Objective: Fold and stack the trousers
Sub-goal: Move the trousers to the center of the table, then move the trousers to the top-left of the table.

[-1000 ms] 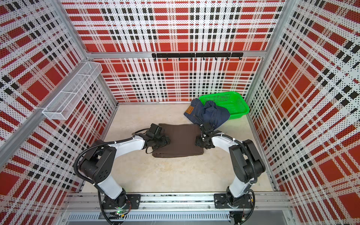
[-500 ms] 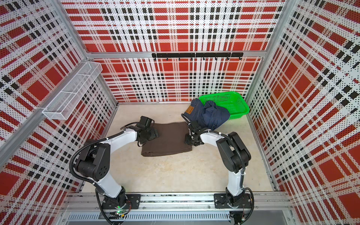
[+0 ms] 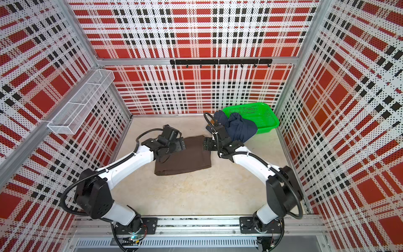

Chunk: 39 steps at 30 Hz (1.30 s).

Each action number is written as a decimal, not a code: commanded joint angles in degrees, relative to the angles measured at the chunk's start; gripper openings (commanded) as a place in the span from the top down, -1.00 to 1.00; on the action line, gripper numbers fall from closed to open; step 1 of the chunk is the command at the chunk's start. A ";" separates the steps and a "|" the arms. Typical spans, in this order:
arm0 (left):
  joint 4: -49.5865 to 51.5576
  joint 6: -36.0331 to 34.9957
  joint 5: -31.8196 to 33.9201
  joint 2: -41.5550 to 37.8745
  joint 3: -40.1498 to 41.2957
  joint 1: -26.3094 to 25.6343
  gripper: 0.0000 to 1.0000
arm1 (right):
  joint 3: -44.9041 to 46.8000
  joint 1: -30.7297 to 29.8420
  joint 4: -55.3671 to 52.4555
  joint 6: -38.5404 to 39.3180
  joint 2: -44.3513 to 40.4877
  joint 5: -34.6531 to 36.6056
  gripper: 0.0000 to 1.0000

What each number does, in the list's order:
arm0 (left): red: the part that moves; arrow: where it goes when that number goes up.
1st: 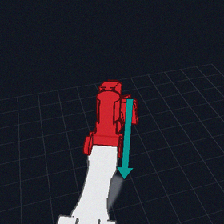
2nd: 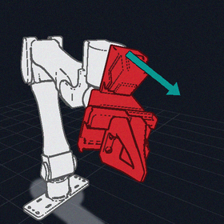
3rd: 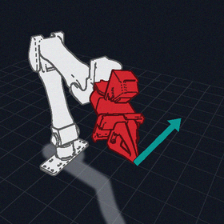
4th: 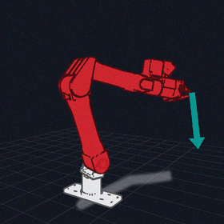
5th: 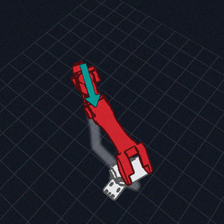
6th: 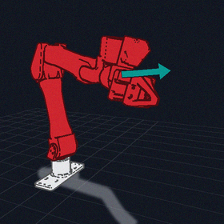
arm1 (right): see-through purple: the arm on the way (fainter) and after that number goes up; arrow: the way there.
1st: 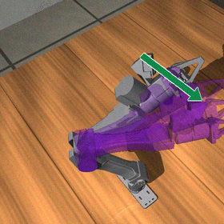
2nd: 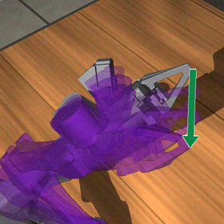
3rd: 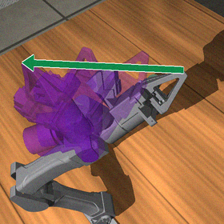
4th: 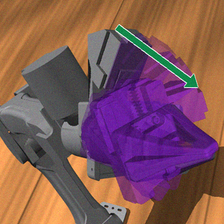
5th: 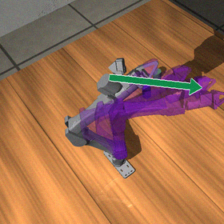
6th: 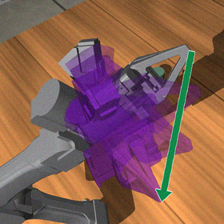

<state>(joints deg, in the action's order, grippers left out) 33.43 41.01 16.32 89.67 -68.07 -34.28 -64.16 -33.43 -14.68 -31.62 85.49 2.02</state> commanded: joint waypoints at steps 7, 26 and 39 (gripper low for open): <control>-3.51 7.92 0.55 11.23 4.21 -4.66 -0.96 | 10.30 -0.06 5.57 5.01 -6.18 6.67 -0.62; 6.73 -11.32 4.45 32.69 -20.10 16.93 -1.00 | 15.82 0.26 9.08 3.51 -9.36 6.59 -0.60; 11.10 -16.53 3.30 45.09 -38.69 30.27 -1.00 | 15.38 1.65 6.33 4.27 -11.49 7.12 -0.59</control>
<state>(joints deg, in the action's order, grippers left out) 39.53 27.44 17.32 131.28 -104.38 -6.94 -48.66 -32.32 -7.49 -27.88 75.40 8.23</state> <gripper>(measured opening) 0.998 0.796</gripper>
